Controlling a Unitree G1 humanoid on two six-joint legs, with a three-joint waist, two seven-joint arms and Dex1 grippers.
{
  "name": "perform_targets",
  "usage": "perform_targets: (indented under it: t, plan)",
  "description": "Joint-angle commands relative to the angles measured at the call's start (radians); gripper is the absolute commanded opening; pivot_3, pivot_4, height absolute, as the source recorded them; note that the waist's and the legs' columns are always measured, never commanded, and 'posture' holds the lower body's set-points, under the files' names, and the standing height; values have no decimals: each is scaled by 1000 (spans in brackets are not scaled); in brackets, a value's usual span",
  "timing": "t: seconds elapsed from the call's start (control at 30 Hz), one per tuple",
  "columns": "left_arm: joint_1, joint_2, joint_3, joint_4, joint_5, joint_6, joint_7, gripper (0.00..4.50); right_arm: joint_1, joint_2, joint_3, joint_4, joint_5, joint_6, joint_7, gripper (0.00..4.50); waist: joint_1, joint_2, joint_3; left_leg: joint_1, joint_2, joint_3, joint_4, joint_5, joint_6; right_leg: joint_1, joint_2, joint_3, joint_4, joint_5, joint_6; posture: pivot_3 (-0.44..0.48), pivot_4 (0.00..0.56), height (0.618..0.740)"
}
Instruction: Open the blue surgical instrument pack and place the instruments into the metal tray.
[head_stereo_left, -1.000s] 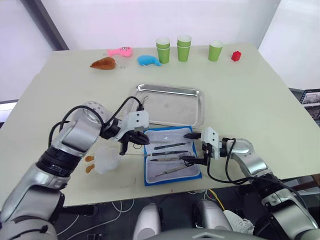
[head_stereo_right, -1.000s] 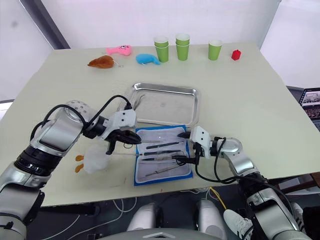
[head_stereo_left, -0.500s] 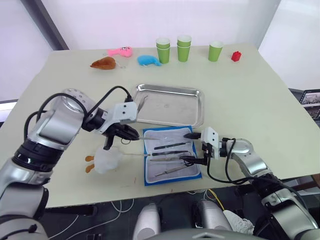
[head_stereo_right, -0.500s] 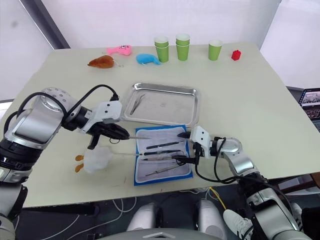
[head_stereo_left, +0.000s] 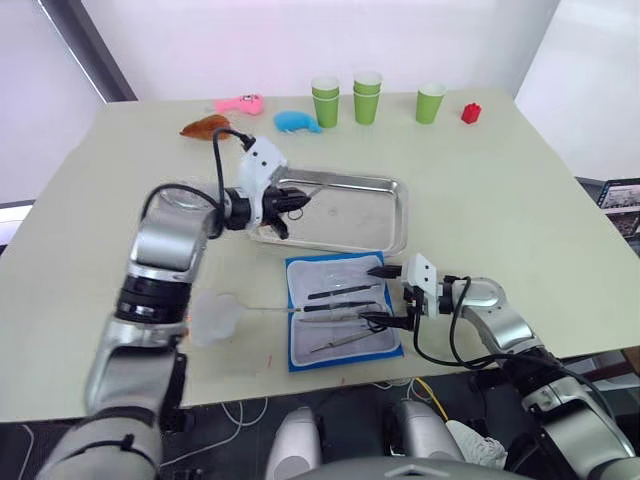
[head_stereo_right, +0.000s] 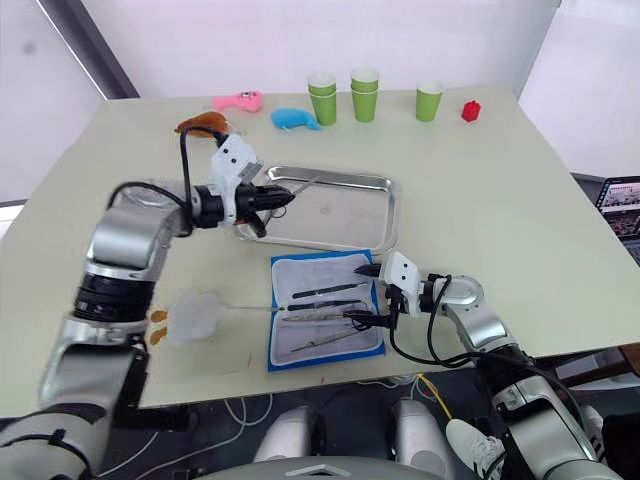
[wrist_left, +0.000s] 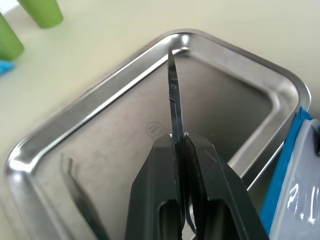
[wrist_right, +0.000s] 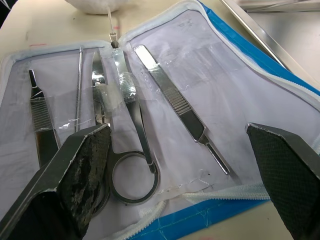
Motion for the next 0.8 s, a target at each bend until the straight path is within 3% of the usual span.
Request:
perform_targets:
  t: [0.03,0.4,0.8]
  plan:
    - [24,-43,9,-31,69,14,173,38,72,-22,75,158,-152,53,-57,4500,-1,-1,1,0,0,0,0,0,0,0,0,0,0,0,0,0,150,739]
    - [-15,-187,62,88,94,118,425,38,89,-29,74,142,-149,48,-64,4500,2,-2,0,3,0,-3,0,0,0,1,2,1,0,2,-3,0,150,739]
    - [-77,-205,100,261,74,115,472,38,79,-21,72,149,-151,42,-74,4500,2,-2,0,3,-1,-5,0,0,0,1,3,1,0,2,-3,0,150,739]
